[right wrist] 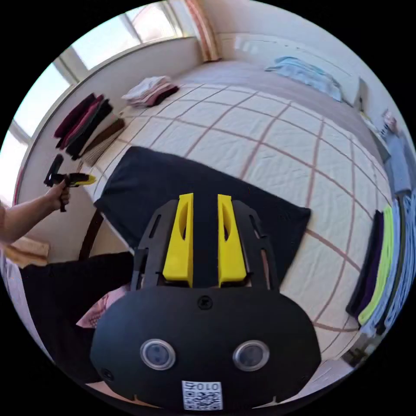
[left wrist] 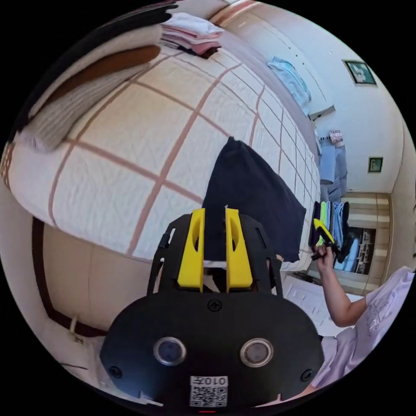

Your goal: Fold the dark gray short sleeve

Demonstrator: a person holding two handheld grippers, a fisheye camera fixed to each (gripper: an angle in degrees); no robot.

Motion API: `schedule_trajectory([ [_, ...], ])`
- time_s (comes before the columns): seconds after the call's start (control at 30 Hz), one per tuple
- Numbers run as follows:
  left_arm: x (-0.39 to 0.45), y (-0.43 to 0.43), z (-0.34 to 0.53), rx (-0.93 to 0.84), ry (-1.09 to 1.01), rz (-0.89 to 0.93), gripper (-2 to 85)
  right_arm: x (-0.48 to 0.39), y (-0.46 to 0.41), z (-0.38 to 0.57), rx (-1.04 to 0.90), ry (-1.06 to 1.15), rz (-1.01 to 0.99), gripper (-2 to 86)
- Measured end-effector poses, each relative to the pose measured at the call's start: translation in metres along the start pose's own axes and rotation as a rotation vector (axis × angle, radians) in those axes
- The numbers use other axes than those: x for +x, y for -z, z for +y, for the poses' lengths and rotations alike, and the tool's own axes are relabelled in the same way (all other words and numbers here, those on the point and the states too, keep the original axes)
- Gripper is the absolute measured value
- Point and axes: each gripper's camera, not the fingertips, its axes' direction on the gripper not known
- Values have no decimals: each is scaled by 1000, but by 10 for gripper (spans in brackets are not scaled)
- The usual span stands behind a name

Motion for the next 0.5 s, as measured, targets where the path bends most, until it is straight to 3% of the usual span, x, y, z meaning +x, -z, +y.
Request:
schedule_trajectory([
  [0.07,-9,-7,39,-16,119,74,69,-78,-35,-9,-143,196,-183,75],
  [0.23,-46,-48,110,-1,419,323,80,-220,-84,-11,-272,611,-247,92],
  [0.5,-61,-83,91,-7,398,496,59,-296,-135,-10,-315,856,-129,125],
])
